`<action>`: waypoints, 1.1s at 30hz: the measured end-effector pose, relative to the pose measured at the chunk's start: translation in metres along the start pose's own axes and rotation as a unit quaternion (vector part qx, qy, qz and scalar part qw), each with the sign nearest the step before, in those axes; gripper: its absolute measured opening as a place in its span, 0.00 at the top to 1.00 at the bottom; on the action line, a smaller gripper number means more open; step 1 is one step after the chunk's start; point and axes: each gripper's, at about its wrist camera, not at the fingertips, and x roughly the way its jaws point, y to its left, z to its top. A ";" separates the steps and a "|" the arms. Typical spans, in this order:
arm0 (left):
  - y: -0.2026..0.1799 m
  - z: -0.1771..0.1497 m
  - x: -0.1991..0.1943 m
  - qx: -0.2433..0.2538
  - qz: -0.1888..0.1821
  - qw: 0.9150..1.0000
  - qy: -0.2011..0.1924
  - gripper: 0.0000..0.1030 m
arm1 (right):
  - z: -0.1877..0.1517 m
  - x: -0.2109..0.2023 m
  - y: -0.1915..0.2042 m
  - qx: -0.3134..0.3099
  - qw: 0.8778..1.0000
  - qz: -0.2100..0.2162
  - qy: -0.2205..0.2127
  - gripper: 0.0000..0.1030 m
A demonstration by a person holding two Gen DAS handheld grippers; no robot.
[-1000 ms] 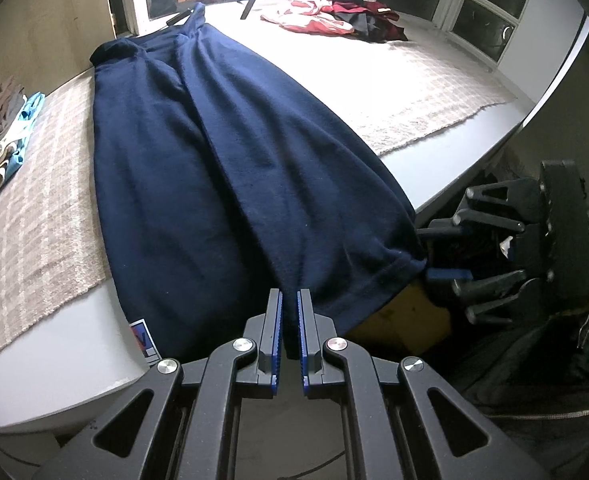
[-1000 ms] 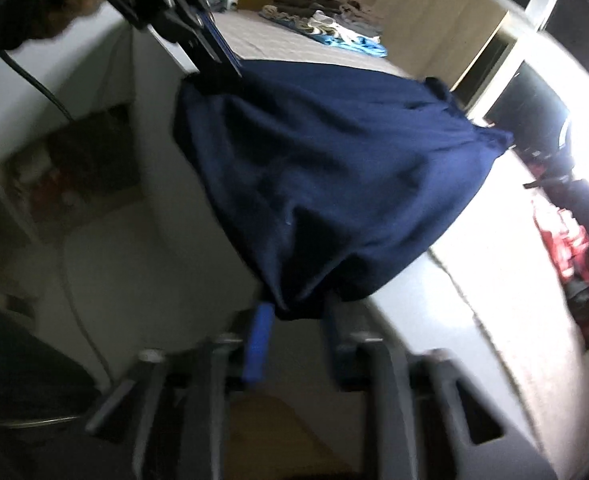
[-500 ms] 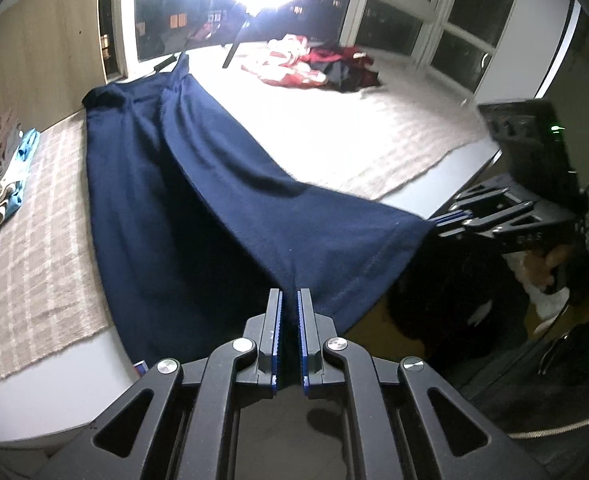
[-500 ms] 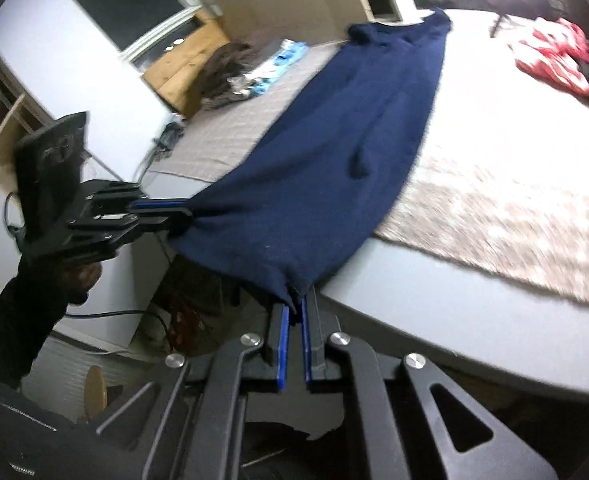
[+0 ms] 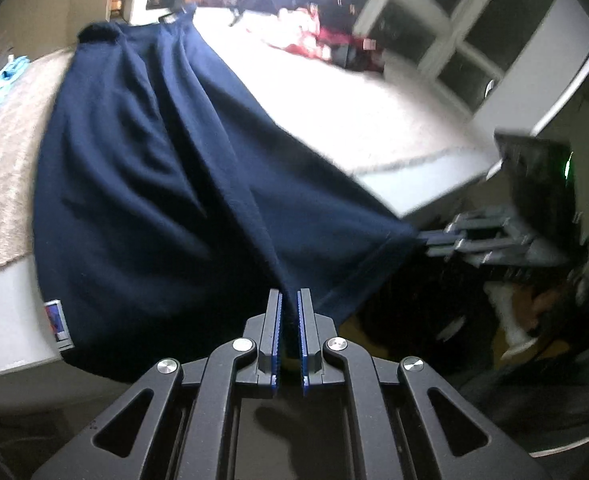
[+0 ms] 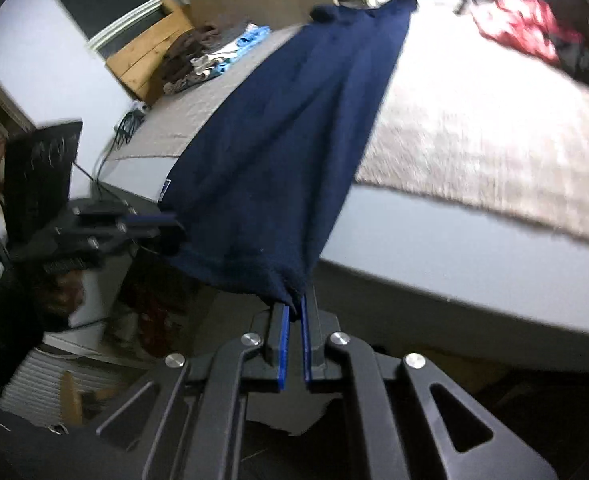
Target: Fold clothes
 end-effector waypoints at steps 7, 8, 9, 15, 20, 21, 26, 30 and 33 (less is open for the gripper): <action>0.012 -0.016 0.027 0.012 0.066 0.996 0.060 0.93 | -0.012 0.025 -0.004 -0.021 0.993 -0.014 0.114 0.94; 0.012 -0.016 0.023 0.013 0.073 0.996 0.056 0.93 | -0.009 0.017 -0.004 -0.027 0.992 -0.002 0.121 0.93; 0.012 -0.016 0.018 0.015 0.081 0.995 0.052 0.93 | -0.006 0.009 -0.004 -0.033 0.991 0.010 0.127 0.90; 0.002 -0.005 -0.018 0.040 0.126 0.991 0.029 0.92 | 0.077 -0.047 -0.032 -0.032 0.997 0.007 0.074 0.80; -0.023 0.024 -0.016 0.067 0.122 0.990 0.015 0.85 | 0.179 -0.082 -0.070 -0.002 1.000 0.007 0.028 0.68; -0.024 0.028 -0.012 0.065 0.120 0.991 0.014 0.85 | 0.203 -0.082 -0.076 0.003 1.000 0.001 0.012 0.65; -0.023 0.045 -0.001 0.035 0.107 0.993 0.022 0.85 | 0.320 -0.050 -0.097 -0.008 0.998 -0.037 -0.042 0.65; -0.026 0.067 -0.002 0.019 0.110 0.994 0.014 0.85 | 0.402 0.026 -0.126 0.007 0.997 -0.072 -0.009 0.81; -0.019 0.076 0.003 0.003 0.114 0.993 0.018 0.85 | 0.442 0.090 -0.154 0.013 0.993 -0.113 0.025 0.81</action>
